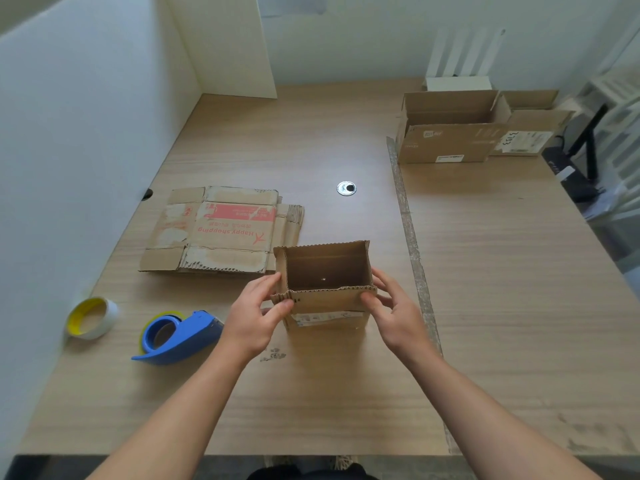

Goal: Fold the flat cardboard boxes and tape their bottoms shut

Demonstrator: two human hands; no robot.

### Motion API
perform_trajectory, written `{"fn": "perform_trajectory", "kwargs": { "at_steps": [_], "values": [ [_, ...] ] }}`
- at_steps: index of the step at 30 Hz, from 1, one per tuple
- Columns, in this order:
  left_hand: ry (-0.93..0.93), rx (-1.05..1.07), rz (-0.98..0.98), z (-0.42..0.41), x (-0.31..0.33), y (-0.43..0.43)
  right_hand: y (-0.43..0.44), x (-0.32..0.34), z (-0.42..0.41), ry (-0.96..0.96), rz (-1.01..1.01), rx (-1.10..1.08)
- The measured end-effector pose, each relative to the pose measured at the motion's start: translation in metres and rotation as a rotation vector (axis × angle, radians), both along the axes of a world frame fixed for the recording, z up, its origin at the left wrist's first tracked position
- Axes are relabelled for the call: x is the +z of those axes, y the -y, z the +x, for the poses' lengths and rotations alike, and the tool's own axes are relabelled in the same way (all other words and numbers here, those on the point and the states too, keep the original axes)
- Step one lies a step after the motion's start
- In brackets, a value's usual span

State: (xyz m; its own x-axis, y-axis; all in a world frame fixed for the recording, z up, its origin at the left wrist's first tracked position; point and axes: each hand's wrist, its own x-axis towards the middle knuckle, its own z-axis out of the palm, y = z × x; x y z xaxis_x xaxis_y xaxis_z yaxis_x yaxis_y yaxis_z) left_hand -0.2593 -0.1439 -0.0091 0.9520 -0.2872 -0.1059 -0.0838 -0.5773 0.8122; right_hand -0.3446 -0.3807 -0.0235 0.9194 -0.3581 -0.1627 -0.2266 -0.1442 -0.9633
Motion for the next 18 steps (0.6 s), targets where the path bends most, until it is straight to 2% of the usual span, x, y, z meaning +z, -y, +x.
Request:
{"fn": "perform_trajectory", "kwargs": {
  "at_steps": [7,13,18],
  "values": [
    [0.031,-0.021,0.001,0.001,-0.001,0.003,0.006,-0.002,0.002,-0.027,-0.042,0.007],
    [0.048,0.027,0.019,0.005,-0.001,0.012,0.007,-0.007,0.007,0.021,-0.069,0.013],
    [0.019,0.036,-0.013,0.001,-0.004,0.002,0.013,-0.015,0.000,-0.006,-0.073,0.095]
  ]
}}
